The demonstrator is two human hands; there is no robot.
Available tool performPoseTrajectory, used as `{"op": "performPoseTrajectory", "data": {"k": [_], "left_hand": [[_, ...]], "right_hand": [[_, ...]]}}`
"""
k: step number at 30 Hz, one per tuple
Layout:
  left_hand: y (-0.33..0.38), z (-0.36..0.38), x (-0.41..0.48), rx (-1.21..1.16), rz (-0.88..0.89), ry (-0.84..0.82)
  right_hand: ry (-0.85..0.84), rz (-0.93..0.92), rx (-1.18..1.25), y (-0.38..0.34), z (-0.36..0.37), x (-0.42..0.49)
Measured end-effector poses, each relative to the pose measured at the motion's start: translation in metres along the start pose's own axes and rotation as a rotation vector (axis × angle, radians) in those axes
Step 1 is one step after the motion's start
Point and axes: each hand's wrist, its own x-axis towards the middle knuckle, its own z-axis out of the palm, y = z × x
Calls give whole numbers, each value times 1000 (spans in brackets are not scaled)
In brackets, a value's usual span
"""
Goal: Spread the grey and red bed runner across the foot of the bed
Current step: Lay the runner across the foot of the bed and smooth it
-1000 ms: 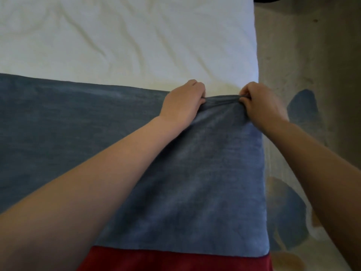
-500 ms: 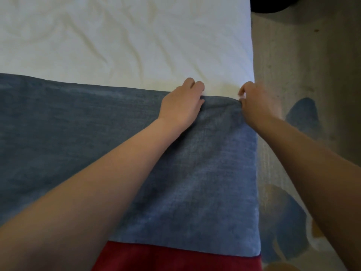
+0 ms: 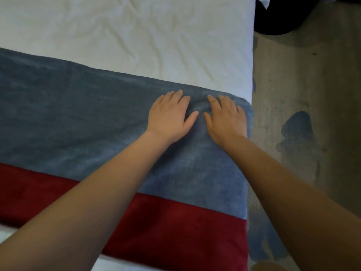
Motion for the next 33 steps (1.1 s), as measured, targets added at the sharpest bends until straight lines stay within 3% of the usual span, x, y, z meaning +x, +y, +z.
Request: {"op": "performPoseTrajectory", "data": {"k": [5,11,15,21,27,33], "left_hand": [[2,-5,-75,0,84,-22],[9,23,-218,29,183,-241],[20,36,-298,63,246,-298],[16,22,-313,13,363,-47],[36,12,-308,104,384,-125],[36,11,-317,108,378,-142]], "right_hand": [[4,43,9,-26,14,-83],[-94,2,-2,-67,50,-231],[-14,-29,2,-83,61,-306],[113,-233,-30,-73,56,-331],[185,-316,-32,-43,42,-331],[198,-250,39,-52,59,-340]]}}
